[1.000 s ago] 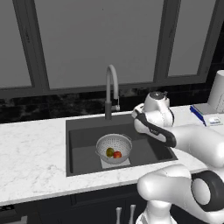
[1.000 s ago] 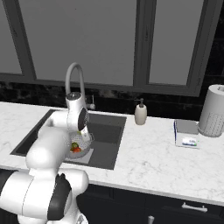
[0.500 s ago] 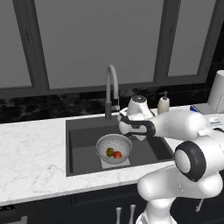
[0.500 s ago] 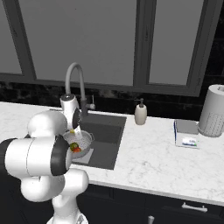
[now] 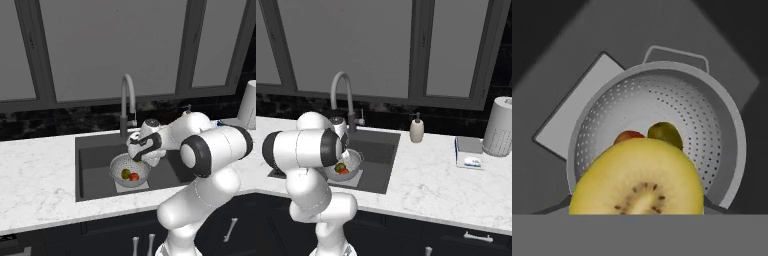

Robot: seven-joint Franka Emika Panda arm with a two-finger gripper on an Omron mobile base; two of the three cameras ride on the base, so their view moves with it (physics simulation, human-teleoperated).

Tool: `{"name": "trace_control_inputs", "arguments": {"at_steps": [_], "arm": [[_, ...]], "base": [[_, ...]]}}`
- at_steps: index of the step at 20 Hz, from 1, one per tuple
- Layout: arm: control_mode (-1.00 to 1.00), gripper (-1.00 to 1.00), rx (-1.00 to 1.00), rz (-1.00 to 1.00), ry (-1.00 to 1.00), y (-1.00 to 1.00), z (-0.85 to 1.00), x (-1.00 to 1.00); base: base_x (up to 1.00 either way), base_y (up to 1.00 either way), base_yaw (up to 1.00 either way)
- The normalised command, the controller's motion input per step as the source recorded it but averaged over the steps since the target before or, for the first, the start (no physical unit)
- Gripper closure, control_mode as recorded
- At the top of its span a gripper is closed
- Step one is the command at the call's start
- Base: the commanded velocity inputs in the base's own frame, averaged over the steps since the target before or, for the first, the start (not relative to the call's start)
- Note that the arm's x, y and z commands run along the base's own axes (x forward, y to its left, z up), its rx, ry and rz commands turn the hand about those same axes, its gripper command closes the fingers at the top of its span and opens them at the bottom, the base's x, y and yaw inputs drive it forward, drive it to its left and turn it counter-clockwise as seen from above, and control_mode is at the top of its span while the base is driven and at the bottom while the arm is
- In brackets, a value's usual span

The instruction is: Put the colander in the sink, put the kiwi, kiwi, apple in the colander, and turn on the sink faucet and pour water over the colander.

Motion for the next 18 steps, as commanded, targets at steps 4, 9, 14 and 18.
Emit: {"name": "trace_control_inputs", "arguments": {"at_steps": [4,9,14,18], "arm": [[-1.0,1.0,0.02,0.07,0.0,0.03,-0.6,0.03],[-1.0,1.0,0.03,0.03,0.0,0.0,-0.53,0.0],[-1.0,1.0,0.02,0.0,-0.01,0.0,-0.34,0.0],[-1.0,1.0,0.02,0.0,-0.04,0.0,-0.17,0.0]], "base": [[0.0,0.0,0.0],[0.0,0.0,0.0],[0.0,0.0,0.0],[0.0,0.0,0.0]]}}
